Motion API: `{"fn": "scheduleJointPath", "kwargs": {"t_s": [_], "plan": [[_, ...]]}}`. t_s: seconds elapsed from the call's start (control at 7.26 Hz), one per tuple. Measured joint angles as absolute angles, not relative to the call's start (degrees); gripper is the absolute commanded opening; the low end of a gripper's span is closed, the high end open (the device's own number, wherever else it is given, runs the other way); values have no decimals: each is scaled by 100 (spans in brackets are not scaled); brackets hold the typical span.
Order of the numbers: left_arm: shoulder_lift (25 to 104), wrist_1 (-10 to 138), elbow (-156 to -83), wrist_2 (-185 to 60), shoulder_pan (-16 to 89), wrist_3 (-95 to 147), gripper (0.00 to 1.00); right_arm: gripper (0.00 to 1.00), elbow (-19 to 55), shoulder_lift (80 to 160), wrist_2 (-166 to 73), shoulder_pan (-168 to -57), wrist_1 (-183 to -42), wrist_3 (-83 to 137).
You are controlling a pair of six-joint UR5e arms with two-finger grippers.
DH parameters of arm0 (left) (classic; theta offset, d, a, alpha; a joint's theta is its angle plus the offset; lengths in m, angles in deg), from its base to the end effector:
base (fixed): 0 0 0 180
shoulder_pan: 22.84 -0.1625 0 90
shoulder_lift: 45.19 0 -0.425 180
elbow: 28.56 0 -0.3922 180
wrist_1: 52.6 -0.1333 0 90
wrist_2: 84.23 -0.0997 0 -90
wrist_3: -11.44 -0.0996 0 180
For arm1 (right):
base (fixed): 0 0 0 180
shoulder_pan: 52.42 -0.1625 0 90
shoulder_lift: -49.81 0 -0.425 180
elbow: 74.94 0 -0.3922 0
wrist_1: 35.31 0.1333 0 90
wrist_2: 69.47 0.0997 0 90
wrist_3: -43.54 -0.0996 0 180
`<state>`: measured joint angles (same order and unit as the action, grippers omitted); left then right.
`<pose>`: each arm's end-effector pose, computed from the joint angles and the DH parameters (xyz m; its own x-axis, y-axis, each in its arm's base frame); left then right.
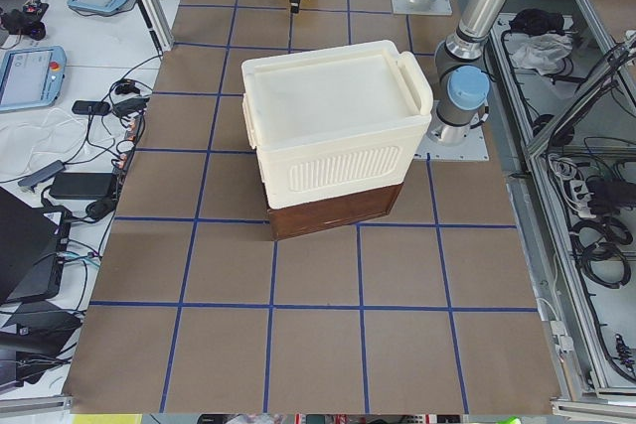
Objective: Pull drawer sideways
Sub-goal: 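Move the left gripper toward the white handle of the wooden drawer, then lower the left gripper down around the white drawer handle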
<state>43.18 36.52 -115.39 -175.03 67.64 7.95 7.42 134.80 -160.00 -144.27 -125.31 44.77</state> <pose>-0.1360 -0.4867 0.5309 -0.9975 0.0676 -0.0199 0.0692 0.9928 -0.0979 0.1495 -0.5285 0.5090 -0.9985 -0.0533 0.0102 -0.0537 0.9975 -0.0457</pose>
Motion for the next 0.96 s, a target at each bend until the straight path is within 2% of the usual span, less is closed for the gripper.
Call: {"fn": "scheduleJointPath", "kwargs": {"t_s": [0.55,0.96], "plan": [[4497,3113,-11960,-17508,6782,1684,100,100,741,13480,-16000,-14427,-12531,4477],[4743,2944,-12005,-18162,6786,1942,100,100,742,13480,-16000,-14427,-12531,4479]]}}
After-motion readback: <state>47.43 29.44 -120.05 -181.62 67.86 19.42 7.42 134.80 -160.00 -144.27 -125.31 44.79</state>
